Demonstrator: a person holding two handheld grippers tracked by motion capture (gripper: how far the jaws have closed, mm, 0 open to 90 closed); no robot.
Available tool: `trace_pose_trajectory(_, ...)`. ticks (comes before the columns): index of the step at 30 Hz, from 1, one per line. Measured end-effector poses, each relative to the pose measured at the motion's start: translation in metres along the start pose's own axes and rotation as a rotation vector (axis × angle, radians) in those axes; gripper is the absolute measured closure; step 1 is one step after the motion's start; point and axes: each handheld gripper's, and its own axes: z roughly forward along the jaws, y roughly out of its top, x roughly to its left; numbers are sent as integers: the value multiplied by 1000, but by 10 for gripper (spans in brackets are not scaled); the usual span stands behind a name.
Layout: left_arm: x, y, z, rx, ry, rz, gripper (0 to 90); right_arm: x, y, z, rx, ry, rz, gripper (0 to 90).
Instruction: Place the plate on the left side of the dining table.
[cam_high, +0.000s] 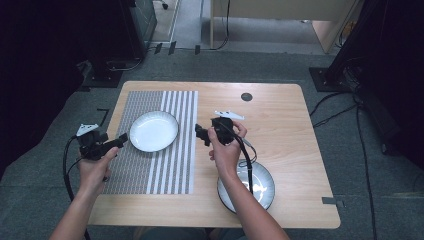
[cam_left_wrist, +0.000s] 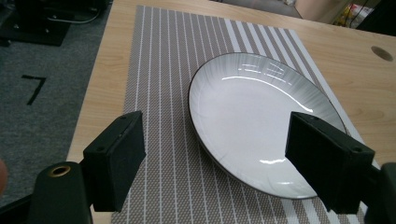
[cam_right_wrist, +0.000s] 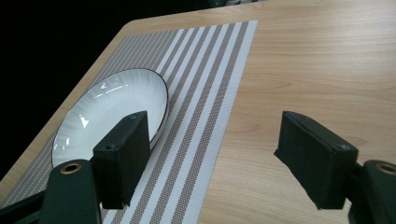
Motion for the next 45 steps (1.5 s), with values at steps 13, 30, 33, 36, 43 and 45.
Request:
trace_pose_trajectory(13, -7, -25, -23, 3, -5, 36, 208, -27, -9, -38, -8, -16, -16, 253)
trace_pose_trajectory(30, 4, -59, -35, 20, 47, 46, 208, -76, -27, -87, -40, -55, 15, 254)
trace_pose_trajectory(33, 8, -64, -37, 20, 56, 40, 208, -84, -31, -93, -40, -67, 22, 255)
trace_pose_trajectory(36, 10, -68, -39, 19, 64, 43, 208, -92, -34, -99, -43, -77, 25, 254)
trace_pose_trajectory(43, 17, -78, -40, 21, 96, 45, 208, -106, -42, -111, -52, -98, 26, 253)
trace_pose_trajectory(45, 20, -82, -39, 25, 119, 53, 208, -111, -45, -114, -55, -104, 30, 254)
